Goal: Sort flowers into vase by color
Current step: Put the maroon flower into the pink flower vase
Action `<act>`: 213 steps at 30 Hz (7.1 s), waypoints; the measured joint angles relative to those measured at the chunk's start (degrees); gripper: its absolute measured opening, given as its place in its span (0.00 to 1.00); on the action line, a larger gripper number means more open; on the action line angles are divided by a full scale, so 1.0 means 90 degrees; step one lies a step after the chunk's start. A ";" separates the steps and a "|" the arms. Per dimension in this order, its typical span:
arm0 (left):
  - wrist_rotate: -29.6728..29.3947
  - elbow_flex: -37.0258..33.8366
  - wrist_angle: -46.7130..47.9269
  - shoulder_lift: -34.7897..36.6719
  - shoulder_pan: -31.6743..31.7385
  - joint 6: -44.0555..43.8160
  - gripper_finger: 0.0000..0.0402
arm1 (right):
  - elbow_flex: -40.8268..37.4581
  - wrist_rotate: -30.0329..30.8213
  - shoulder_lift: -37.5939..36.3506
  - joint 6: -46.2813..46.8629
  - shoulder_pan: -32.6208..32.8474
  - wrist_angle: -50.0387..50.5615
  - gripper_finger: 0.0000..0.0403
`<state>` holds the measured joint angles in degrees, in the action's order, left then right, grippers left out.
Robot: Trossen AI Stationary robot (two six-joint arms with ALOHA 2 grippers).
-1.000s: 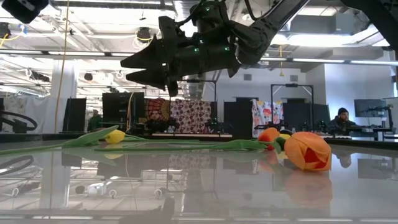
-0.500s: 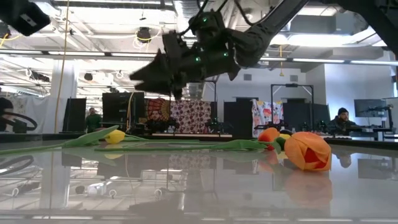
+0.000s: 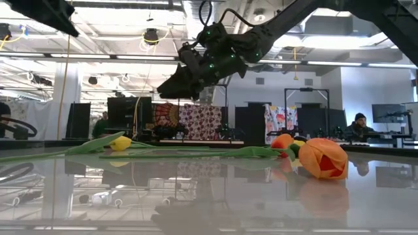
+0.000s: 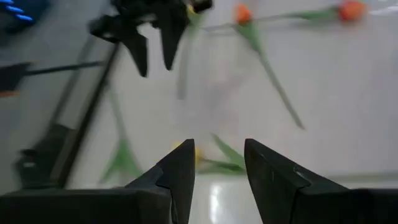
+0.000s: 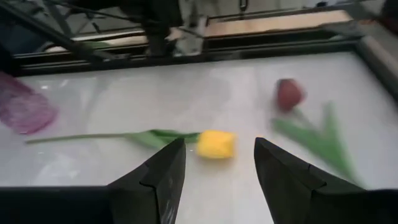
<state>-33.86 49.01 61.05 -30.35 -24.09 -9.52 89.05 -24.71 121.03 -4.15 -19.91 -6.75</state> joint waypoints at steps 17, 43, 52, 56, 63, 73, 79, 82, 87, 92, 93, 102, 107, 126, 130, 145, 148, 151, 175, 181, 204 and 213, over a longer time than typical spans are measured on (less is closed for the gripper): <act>0.1423 -0.0002 -0.1311 -0.0066 0.3548 0.1988 0.32 | 0.3912 -0.0107 0.2042 -0.1937 -0.0987 0.4201 0.46; 0.2796 -0.0066 -0.1791 -0.0804 0.4756 0.2540 0.32 | 0.4698 -0.0332 0.2854 -0.4178 -0.2170 0.5216 0.46; 0.2852 -0.0066 -0.1779 -0.1185 0.5017 0.2533 0.32 | 0.4698 -0.0409 0.2849 -0.4107 -0.2172 0.5310 0.46; 0.2685 -0.0067 -0.1835 -0.0995 0.5226 0.2488 0.32 | 0.4698 -0.0407 0.2849 -0.4053 -0.2175 0.5321 0.46; 0.2889 -0.1166 -0.3619 -0.0872 0.5657 0.2263 0.32 | 0.4698 -0.0049 0.2844 -0.4047 -0.2131 0.5322 0.46; 0.2702 -0.1746 -0.5148 -0.1704 0.6312 0.1529 0.32 | 0.5107 0.0664 0.2725 -0.4010 -0.2085 0.5406 0.46; 0.3745 -0.1744 -0.6465 -0.2749 0.6985 0.1531 0.32 | 0.5073 0.1268 0.2159 -0.3618 -0.2035 0.5792 0.46; 0.4137 -0.1744 -0.7134 -0.3436 0.7327 0.1557 0.32 | 0.5086 0.1266 0.1884 -0.3213 -0.2016 0.6267 0.46; 0.4954 -0.1647 -0.8625 -0.4614 0.7425 0.1503 0.32 | 0.5076 0.0927 0.1585 -0.2913 -0.2009 0.7456 0.46; 0.5084 -0.0878 -0.8597 -0.5837 0.7432 0.1581 0.32 | 0.5074 -0.0350 0.1529 -0.2918 -0.2139 0.8233 0.45; 0.5069 -0.0666 -0.8447 -0.6051 0.7451 0.1581 0.32 | 0.5072 -0.0523 0.1548 -0.2918 -0.2163 0.8348 0.44; 0.5069 0.0853 -0.6740 -0.7762 0.7453 0.1957 0.32 | 0.4829 -0.1695 0.1564 -0.3269 -0.2095 0.8821 0.36; 0.4545 0.0991 -0.6681 -0.8134 0.7461 0.2042 0.32 | 0.4520 -0.1791 0.1554 -0.3425 -0.1978 0.8581 0.31; 0.4232 0.0988 -0.5635 -0.8201 0.7731 0.2337 0.32 | 0.4336 -0.1780 0.1557 -0.3420 -0.1629 0.8394 0.28; 0.4233 0.0986 -0.5232 -0.8201 0.7819 0.2345 0.32 | 0.4336 -0.1780 0.1557 -0.3420 -0.1481 0.8389 0.28; 0.4196 0.0526 -0.4968 -0.7961 0.7807 0.2202 0.01 | 0.4336 -0.0836 0.1557 -0.3367 -0.0727 0.8745 0.26; 0.4159 0.0476 -0.4596 -0.7545 0.7769 0.2162 0.00 | 0.4336 0.0027 0.1557 -0.3008 -0.0545 0.8770 0.24; 0.4210 0.0483 -0.4444 -0.6863 0.7751 0.2198 0.00 | 0.4336 0.0934 0.1557 -0.2873 -0.0394 0.8740 0.22; 0.5290 -0.0792 -0.4504 -0.2402 0.7710 0.0636 0.00 | 0.4430 0.1446 0.1557 -0.4098 0.0068 0.7591 0.20; 0.5573 -0.0792 -0.4349 -0.2660 0.7623 0.0558 0.00 | 0.4590 0.2319 0.1559 -0.5453 0.0415 0.7116 0.21; 0.5388 -0.0792 -0.3743 -0.3089 0.7294 0.0430 0.00 | 0.4615 0.5946 0.1464 -0.7362 0.1493 0.5578 0.55; 0.5738 -0.0792 -0.3611 -0.3089 0.6912 0.0646 0.00 | 0.4612 0.5768 0.1467 -0.7373 0.1127 0.5227 0.54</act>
<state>17.78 41.89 28.55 -58.15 38.12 -3.70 130.56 27.20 134.23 -70.52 -9.76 40.29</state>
